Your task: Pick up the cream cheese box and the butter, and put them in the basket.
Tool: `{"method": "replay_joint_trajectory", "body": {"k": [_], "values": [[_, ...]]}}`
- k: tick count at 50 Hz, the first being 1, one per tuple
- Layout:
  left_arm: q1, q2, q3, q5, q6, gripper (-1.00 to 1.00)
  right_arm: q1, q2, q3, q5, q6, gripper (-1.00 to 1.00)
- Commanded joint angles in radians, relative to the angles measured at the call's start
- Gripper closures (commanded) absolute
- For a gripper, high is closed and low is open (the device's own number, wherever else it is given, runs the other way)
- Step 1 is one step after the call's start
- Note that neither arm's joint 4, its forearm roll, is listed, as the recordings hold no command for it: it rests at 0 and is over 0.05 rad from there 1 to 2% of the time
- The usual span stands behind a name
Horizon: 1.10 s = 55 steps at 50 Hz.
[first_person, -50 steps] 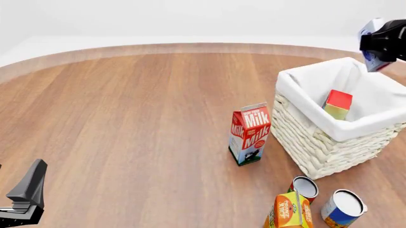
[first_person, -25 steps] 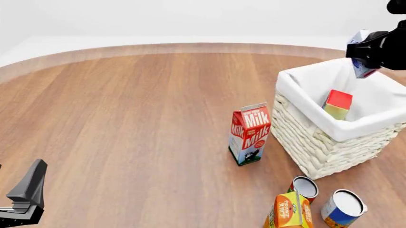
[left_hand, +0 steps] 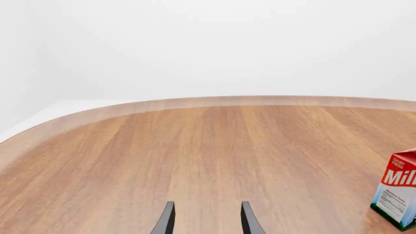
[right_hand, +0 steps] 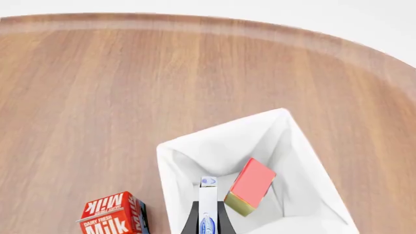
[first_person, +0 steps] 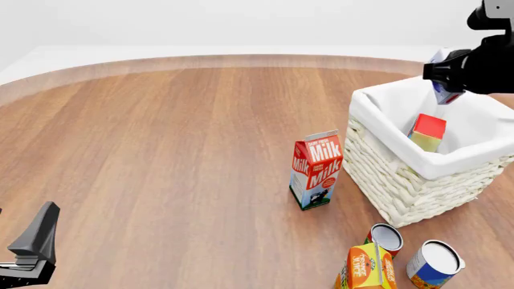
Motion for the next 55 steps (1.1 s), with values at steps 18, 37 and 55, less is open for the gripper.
{"method": "replay_joint_trajectory", "body": {"k": [18,37,55], "values": [[0.000,0.000,0.000,0.000,0.000,-1.00,-0.024,0.068,0.020,-0.060,0.001,1.00],[0.000,0.000,0.000,0.000,0.000,-1.00,-0.023,0.114,0.048,-0.111,0.008,1.00],[0.000,0.000,0.000,0.000,0.000,-1.00,-0.019,0.127,0.078,-0.133,0.011,1.00]]}}
